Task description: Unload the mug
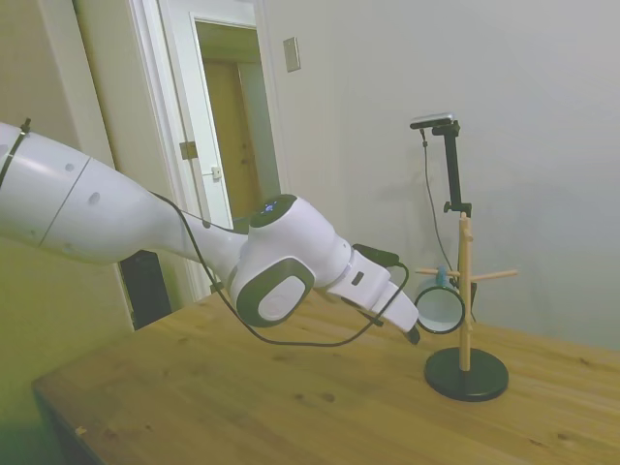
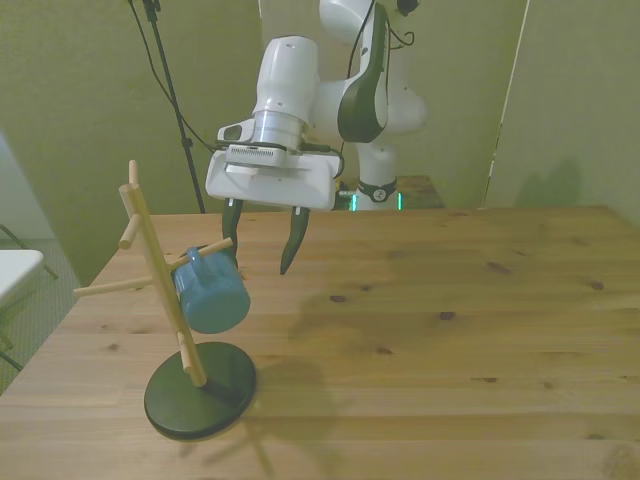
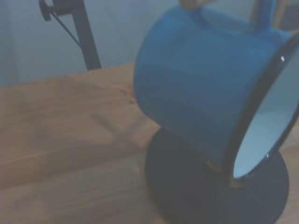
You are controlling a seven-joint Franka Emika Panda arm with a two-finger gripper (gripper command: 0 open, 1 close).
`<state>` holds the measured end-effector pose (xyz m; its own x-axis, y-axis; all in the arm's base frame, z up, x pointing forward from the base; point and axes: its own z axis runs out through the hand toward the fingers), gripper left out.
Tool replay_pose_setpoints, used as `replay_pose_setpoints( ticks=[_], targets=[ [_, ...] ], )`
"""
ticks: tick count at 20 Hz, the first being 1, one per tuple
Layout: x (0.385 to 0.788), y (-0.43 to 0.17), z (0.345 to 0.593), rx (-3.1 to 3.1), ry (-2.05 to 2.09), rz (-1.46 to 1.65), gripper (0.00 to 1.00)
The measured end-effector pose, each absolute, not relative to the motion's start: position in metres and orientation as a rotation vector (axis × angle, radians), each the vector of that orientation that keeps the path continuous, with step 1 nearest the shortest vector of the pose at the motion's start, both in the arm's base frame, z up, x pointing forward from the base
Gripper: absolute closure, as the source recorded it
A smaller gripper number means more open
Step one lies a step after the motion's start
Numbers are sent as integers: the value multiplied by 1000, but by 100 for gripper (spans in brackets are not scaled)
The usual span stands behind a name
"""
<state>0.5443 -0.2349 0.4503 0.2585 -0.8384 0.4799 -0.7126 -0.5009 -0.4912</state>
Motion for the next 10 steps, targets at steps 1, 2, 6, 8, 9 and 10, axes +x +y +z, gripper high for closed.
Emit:
replay_pose_setpoints(
  ticks=[1,2,6,8,9,10],
  targets=[
    [545,-234,454,-2322,1449,-1109,0],
    [545,-232,457,-2301,1430,-1144,0],
    [555,-226,472,-2257,1352,-1215,0],
    [561,-236,468,-2263,1352,-1211,0],
    [564,-242,464,-2267,1360,-1202,0],
    [567,-248,459,-2271,1370,-1197,0]
  ],
)
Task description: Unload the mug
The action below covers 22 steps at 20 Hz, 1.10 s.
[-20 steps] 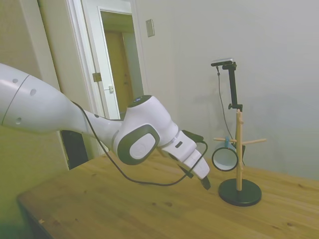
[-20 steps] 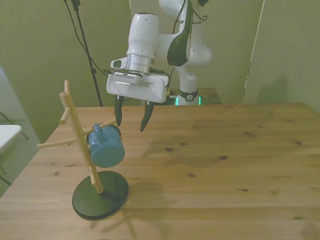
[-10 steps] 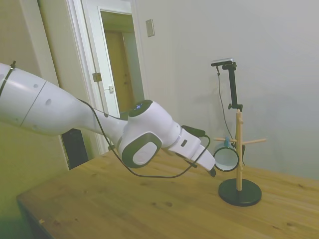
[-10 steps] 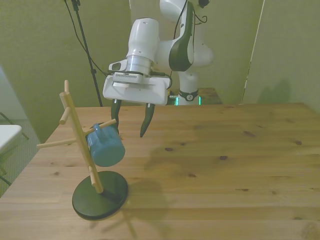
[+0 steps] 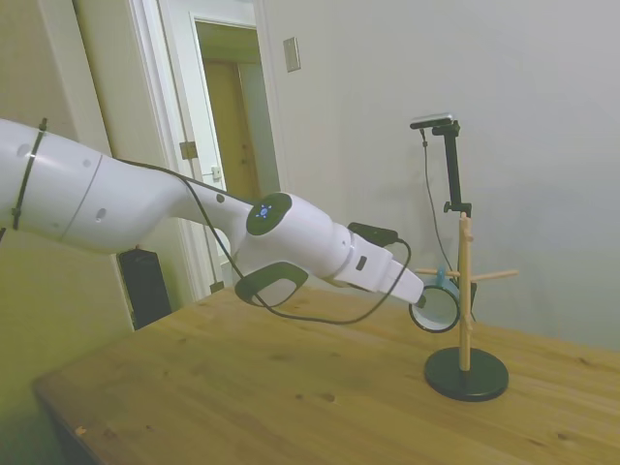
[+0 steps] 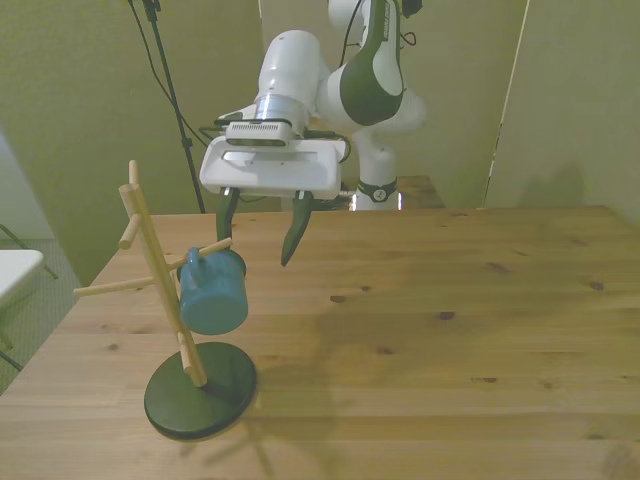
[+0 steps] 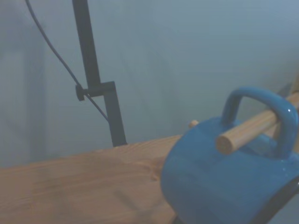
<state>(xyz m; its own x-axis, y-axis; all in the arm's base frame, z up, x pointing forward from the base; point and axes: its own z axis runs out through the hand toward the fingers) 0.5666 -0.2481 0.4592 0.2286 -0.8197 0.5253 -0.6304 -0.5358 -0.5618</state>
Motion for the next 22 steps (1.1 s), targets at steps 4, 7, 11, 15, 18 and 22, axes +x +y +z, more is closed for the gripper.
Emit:
replay_pose_setpoints(
  ticks=[4,7,11,15,18,22],
  targets=[
    [583,-258,450,-2303,1342,-1192,0],
    [597,-259,449,-2323,1288,-1180,0],
    [604,-265,444,-2334,1262,-1144,100],
    [606,-268,442,-2338,1256,-1126,100],
    [606,-268,443,-2338,1253,-1122,100],
    [607,-268,444,-2337,1252,-1123,100]
  ],
)
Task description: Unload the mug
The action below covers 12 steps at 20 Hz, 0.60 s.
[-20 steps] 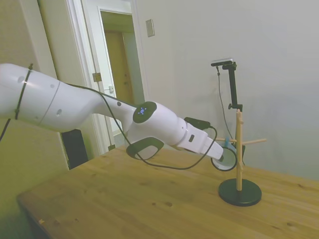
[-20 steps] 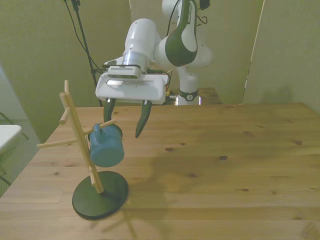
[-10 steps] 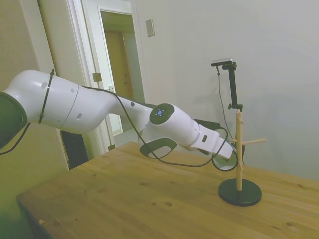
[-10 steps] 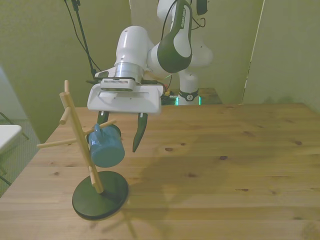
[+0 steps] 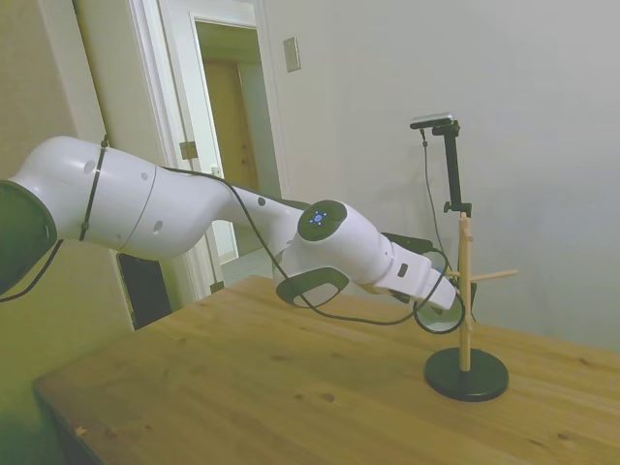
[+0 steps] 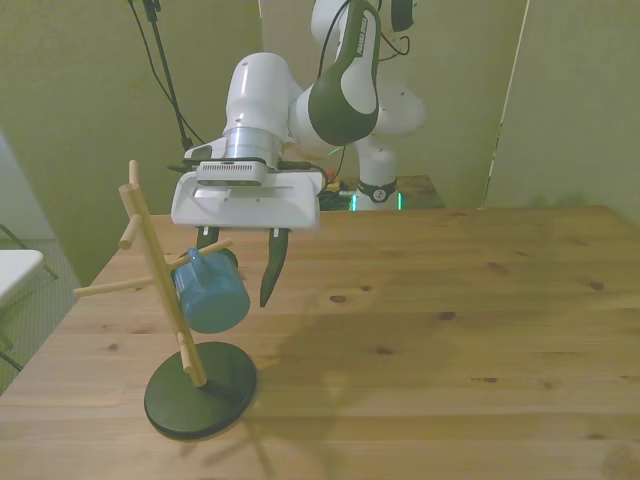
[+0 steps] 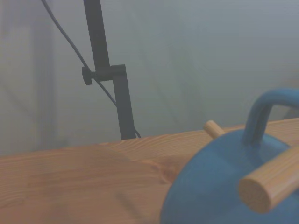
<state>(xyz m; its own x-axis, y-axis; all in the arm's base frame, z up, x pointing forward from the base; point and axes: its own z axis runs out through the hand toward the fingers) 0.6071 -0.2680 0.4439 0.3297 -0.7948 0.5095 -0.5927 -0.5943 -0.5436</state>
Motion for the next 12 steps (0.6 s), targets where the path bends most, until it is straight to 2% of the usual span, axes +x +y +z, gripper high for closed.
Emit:
replay_pose_setpoints(
  ticks=[12],
  targets=[
    [608,-267,443,-2341,1244,-1102,100]
  ],
)
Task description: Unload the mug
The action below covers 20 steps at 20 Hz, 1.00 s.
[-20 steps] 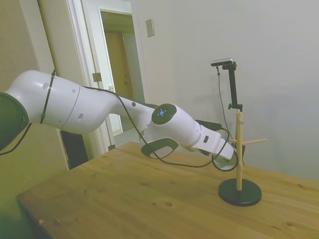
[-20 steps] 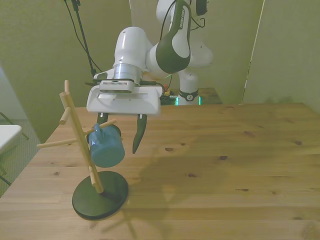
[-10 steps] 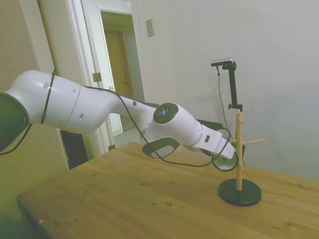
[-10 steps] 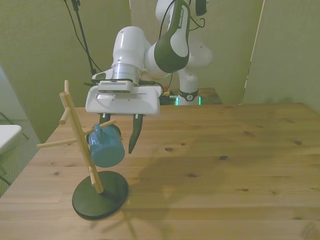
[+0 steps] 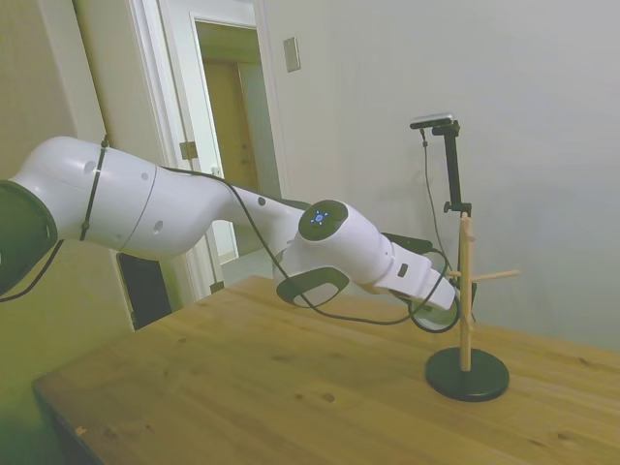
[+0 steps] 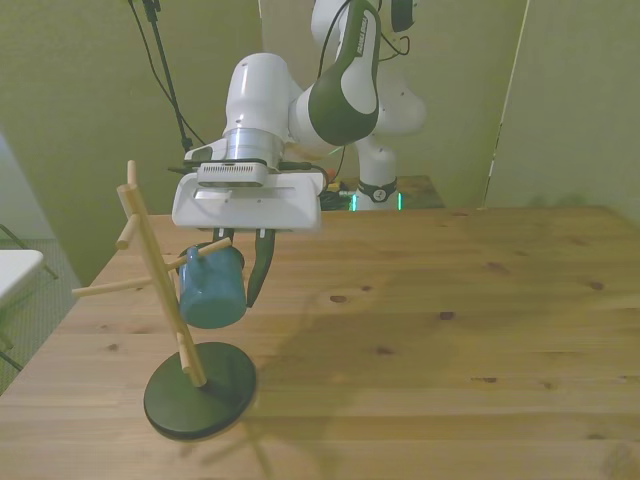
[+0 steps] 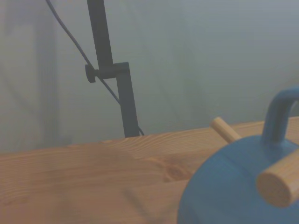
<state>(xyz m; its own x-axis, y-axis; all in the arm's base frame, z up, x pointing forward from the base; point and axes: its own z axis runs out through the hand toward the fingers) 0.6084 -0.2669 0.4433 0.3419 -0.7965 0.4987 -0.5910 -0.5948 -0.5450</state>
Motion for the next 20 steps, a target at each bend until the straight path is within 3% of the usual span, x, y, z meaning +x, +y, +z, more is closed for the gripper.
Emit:
replay_pose_setpoints(
  ticks=[12,20],
  targets=[
    [610,-268,450,-2334,1238,-1114,100],
    [605,-265,471,-2322,1216,-1116,100]
  ],
)
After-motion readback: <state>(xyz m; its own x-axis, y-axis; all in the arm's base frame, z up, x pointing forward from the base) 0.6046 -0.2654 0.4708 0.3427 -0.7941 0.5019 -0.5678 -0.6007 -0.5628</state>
